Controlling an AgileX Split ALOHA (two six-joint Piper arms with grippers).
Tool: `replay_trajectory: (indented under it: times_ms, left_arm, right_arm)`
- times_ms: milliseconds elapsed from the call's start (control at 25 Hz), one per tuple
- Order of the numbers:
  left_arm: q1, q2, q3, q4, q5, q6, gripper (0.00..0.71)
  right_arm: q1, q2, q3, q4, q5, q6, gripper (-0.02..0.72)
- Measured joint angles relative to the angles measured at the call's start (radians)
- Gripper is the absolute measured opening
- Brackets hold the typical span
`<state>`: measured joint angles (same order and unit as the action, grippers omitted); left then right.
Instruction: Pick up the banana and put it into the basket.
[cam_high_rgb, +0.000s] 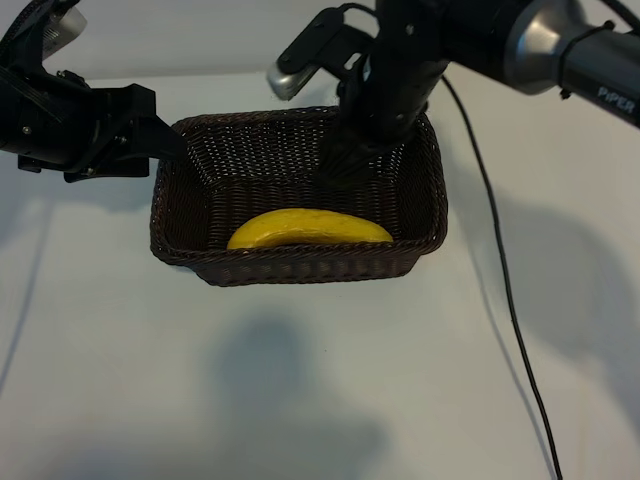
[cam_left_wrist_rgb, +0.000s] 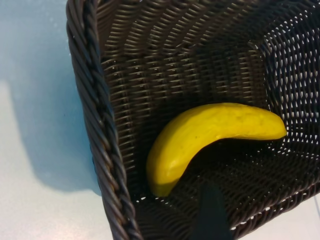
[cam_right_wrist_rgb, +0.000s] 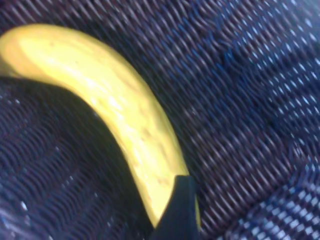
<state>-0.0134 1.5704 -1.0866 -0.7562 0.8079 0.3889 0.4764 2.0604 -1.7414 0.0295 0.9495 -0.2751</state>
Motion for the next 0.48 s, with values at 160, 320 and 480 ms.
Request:
replay_trajectory:
  times_ms: [160,320,480]
  left_arm:
    - [0.0,0.0,0.0,0.0,0.002,0.0,0.549]
    - [0.0,0.0,0.0,0.0,0.011,0.0,0.549]
    - [0.0,0.0,0.0,0.0,0.017,0.0,0.549]
  right_arm:
    - [-0.037,0.0,-0.057,-0.001,0.097,0.047,0.625]
    - [-0.074,-0.001,-0.124,-0.006,0.195,0.101,0.619]
    - [-0.111,-0.001,-0.181,-0.008,0.262,0.122,0.61]
